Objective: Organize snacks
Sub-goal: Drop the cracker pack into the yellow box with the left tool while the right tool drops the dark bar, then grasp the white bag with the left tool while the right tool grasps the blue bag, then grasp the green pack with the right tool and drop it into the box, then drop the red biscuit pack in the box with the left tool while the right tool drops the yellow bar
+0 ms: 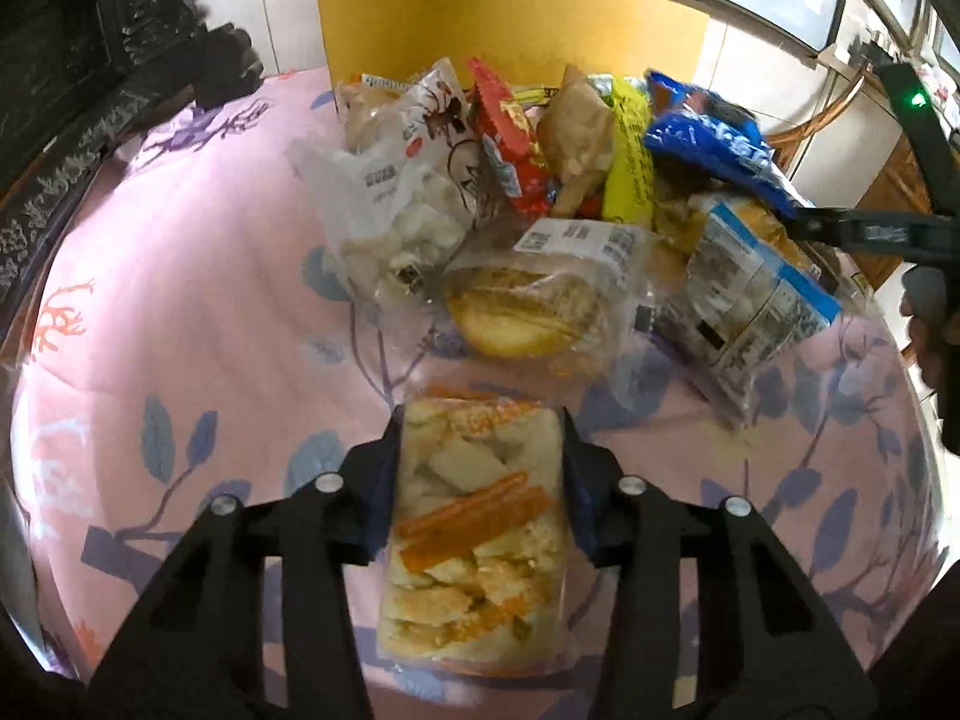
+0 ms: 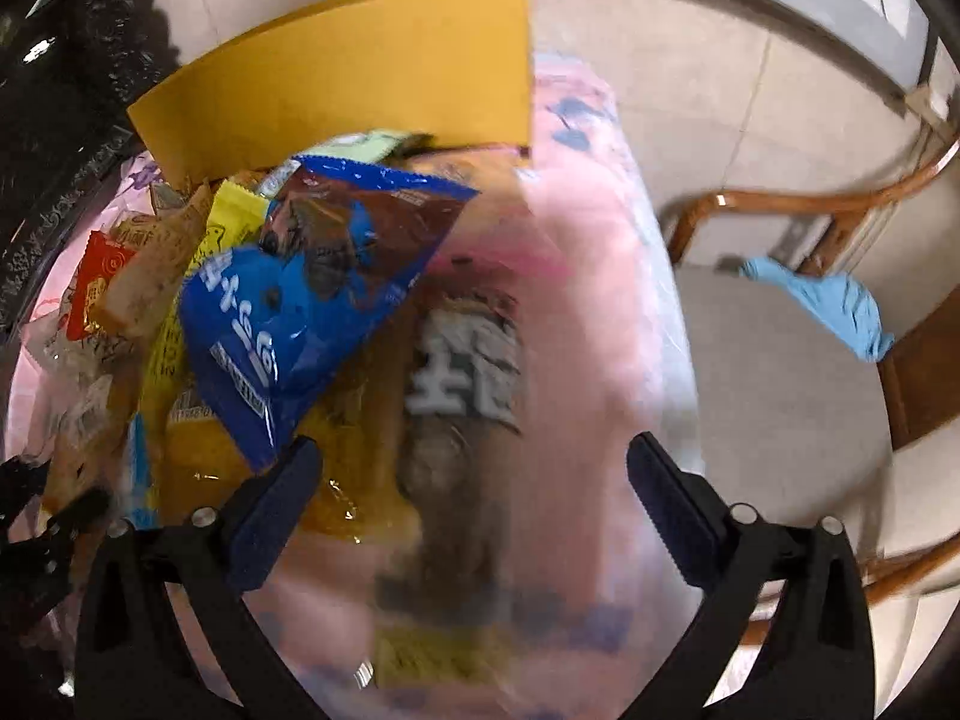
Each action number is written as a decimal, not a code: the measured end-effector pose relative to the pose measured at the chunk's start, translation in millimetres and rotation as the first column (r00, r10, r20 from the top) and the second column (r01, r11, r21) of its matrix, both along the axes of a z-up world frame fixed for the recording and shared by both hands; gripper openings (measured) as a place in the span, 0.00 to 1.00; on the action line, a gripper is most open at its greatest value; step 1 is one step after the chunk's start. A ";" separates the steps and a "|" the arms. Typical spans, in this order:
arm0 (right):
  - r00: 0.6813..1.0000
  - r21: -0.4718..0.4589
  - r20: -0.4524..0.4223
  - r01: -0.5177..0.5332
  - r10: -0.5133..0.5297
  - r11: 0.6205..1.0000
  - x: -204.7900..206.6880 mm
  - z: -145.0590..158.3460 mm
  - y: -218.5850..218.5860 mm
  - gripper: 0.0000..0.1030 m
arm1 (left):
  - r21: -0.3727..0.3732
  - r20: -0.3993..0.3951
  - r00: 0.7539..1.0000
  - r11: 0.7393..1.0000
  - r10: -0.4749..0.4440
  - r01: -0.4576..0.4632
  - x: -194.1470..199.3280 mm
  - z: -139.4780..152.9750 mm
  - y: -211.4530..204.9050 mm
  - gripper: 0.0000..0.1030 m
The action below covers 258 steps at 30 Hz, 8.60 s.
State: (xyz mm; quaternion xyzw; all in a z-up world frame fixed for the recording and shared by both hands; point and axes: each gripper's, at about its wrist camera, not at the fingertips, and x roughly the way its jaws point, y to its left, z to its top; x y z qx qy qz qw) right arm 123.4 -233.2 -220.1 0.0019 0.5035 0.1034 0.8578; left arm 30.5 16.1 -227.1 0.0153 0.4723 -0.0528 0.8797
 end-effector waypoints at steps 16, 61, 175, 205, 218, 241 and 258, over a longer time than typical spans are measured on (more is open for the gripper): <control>0.994 0.226 0.097 0.027 -0.050 0.974 -62.9 129.5 -16.5 0.27 | -0.268 0.019 0.999 0.963 0.031 -0.025 3.4 94.5 11.2 0.44; 0.997 0.223 -0.081 0.026 -0.009 0.974 57.5 17.1 51.4 0.82 | -0.070 -0.019 0.999 0.996 -0.049 0.048 117.0 27.0 37.1 0.67; 0.996 -0.201 0.091 0.038 -0.020 0.979 81.8 47.6 95.7 0.99 | -0.104 0.052 0.979 0.976 0.199 -0.193 130.8 125.8 50.4 0.33; 0.953 0.349 0.271 0.032 -0.133 0.937 63.3 187.6 34.5 0.20 | -0.054 0.106 0.989 0.994 0.099 -0.094 143.6 147.6 24.4 0.33; 0.946 0.304 0.310 -0.011 -0.088 0.953 193.2 203.1 46.9 0.21 | -0.013 0.284 0.955 0.997 0.083 -0.083 261.4 216.7 1.9 0.40; 0.493 -0.201 -0.076 -0.859 0.867 0.471 38.6 29.0 109.9 0.87 | 0.201 -0.056 0.846 0.824 -0.530 0.530 129.3 27.2 -10.7 0.79; 0.901 0.169 -0.075 -0.411 0.427 0.896 39.7 88.3 59.8 0.20 | -0.024 -0.099 0.969 0.974 -0.225 0.223 113.4 96.6 23.4 0.43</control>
